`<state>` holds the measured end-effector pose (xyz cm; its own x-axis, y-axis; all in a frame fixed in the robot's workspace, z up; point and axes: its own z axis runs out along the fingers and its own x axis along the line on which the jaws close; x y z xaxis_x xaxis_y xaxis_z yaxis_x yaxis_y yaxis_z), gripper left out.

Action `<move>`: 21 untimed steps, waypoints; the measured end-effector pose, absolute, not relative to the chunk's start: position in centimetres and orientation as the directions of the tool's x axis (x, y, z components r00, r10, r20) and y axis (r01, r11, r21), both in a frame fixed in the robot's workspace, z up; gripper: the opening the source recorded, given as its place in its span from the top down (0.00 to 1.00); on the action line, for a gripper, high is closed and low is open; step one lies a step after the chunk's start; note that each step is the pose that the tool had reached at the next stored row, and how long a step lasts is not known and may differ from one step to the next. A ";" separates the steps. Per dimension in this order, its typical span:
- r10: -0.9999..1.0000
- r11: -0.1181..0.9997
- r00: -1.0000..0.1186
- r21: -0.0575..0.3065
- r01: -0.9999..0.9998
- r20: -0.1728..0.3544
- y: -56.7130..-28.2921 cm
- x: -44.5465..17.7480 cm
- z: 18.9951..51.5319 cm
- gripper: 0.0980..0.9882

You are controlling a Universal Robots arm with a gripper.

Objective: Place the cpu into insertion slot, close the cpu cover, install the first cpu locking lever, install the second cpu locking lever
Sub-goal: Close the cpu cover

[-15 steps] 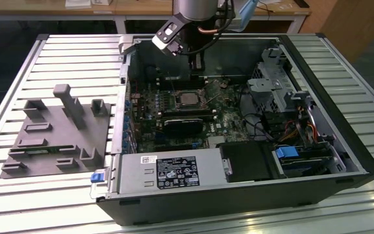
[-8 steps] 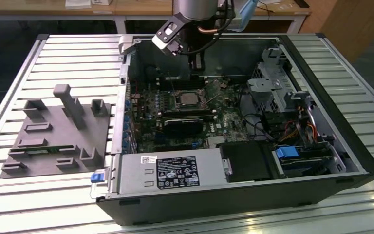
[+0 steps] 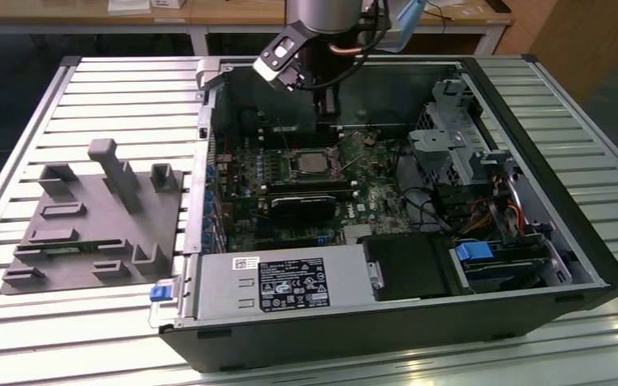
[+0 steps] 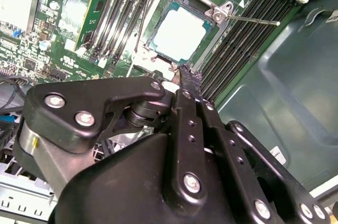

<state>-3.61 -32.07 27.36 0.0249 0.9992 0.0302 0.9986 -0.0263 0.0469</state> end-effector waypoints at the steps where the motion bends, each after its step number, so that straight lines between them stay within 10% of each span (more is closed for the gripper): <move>1: 0.999 -0.026 0.025 0.047 0.999 0.030 -32.1 -3.5 27.4 1.00; 21: 0.999 -0.026 0.025 0.047 0.999 0.030 -32.1 -1.0 27.4 1.00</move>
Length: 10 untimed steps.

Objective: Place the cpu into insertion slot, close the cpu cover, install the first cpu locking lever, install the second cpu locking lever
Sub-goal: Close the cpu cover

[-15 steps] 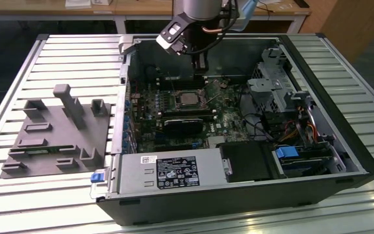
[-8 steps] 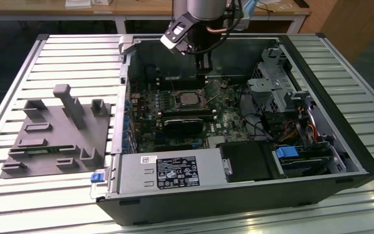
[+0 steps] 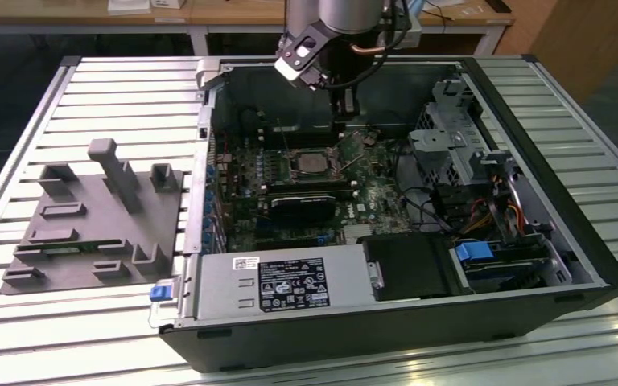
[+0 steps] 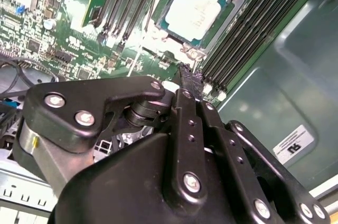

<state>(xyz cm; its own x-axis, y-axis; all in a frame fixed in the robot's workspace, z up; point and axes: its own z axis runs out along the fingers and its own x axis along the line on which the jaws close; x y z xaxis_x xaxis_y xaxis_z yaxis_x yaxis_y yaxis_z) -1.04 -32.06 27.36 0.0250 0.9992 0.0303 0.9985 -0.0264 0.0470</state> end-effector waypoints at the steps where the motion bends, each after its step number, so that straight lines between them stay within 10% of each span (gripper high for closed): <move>1: 0.999 -0.026 0.025 0.047 0.999 0.030 -32.1 -0.9 27.4 1.00; 10: 0.999 -0.026 0.025 0.047 0.999 0.030 -32.1 0.2 27.4 1.00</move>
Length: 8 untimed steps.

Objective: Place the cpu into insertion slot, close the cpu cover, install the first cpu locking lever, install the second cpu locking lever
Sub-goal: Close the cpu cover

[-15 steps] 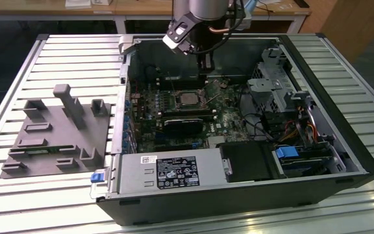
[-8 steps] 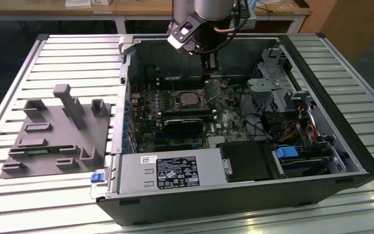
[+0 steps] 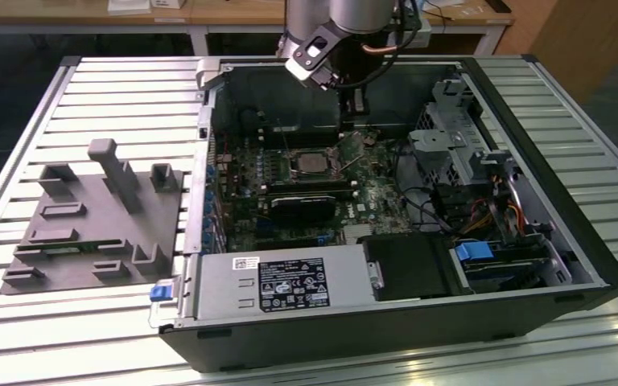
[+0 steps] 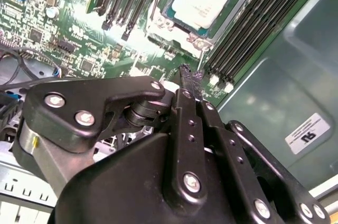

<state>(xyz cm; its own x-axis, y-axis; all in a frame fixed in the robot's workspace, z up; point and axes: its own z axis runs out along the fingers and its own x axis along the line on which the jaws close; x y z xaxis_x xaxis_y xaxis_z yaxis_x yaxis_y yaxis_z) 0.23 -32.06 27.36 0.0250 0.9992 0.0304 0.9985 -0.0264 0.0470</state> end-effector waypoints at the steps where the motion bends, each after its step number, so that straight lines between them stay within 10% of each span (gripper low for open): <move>1: 0.999 -0.026 0.025 0.047 0.999 0.030 -32.1 0.4 27.4 1.00; 8: 0.999 -0.026 0.025 0.047 0.999 0.030 -32.1 1.3 27.4 1.00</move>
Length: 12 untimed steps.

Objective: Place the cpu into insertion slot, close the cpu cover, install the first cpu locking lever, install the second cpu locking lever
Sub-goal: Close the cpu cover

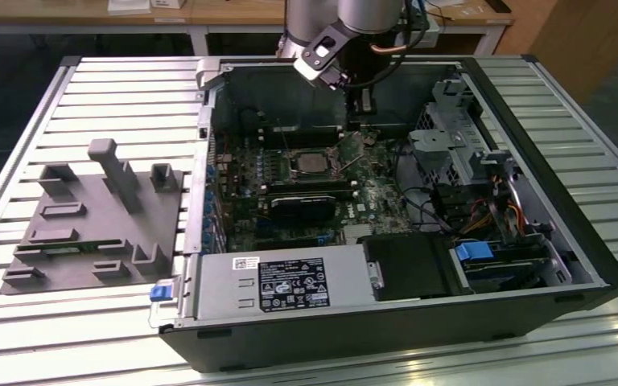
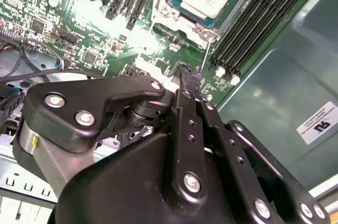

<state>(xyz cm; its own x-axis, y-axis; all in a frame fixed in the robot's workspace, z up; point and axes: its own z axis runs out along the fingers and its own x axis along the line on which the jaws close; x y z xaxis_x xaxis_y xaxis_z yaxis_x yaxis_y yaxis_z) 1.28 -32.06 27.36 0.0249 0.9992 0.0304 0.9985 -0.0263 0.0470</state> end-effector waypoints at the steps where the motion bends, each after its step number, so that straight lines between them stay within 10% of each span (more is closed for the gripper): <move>1: 0.999 -0.026 0.025 0.047 0.999 0.030 -32.1 1.4 27.4 1.00; 12: 0.999 -0.026 0.025 0.047 0.999 0.030 -32.1 2.8 27.4 1.00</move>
